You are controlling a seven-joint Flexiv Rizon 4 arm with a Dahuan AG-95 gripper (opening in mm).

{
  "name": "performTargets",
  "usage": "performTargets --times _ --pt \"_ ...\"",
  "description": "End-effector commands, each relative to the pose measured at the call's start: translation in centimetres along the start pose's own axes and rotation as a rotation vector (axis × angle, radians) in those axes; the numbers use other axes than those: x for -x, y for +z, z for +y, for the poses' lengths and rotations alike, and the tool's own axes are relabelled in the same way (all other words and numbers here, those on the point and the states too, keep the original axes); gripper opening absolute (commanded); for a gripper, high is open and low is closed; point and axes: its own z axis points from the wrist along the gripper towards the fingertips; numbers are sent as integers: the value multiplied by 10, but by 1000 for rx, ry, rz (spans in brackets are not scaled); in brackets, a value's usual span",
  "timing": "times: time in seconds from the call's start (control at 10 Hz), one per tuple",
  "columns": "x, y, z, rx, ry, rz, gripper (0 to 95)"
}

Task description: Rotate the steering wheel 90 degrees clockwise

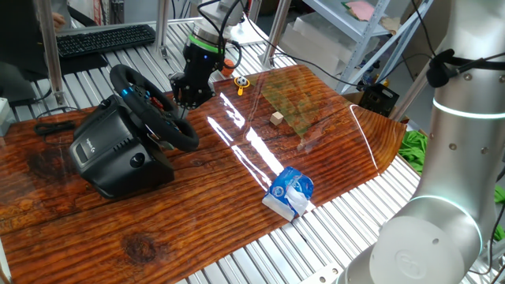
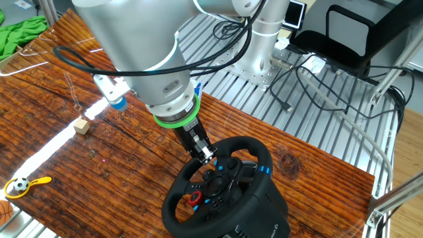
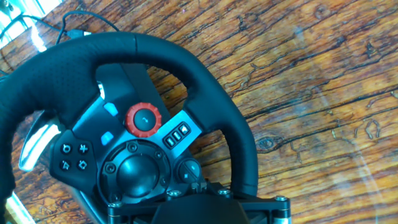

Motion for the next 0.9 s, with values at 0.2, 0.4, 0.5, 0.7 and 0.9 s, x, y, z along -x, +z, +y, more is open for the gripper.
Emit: performTargets --times 0.2,0.4,0.5,0.7,0.9 --pt "0 0 0 -1 4 -10 0" --pt "0 0 0 -10 -2 -12 0" --pt "0 0 0 -23 -5 -18 0" --pt "0 0 0 -25 2 -5 0" --pt "0 0 0 -11 -9 4 0"
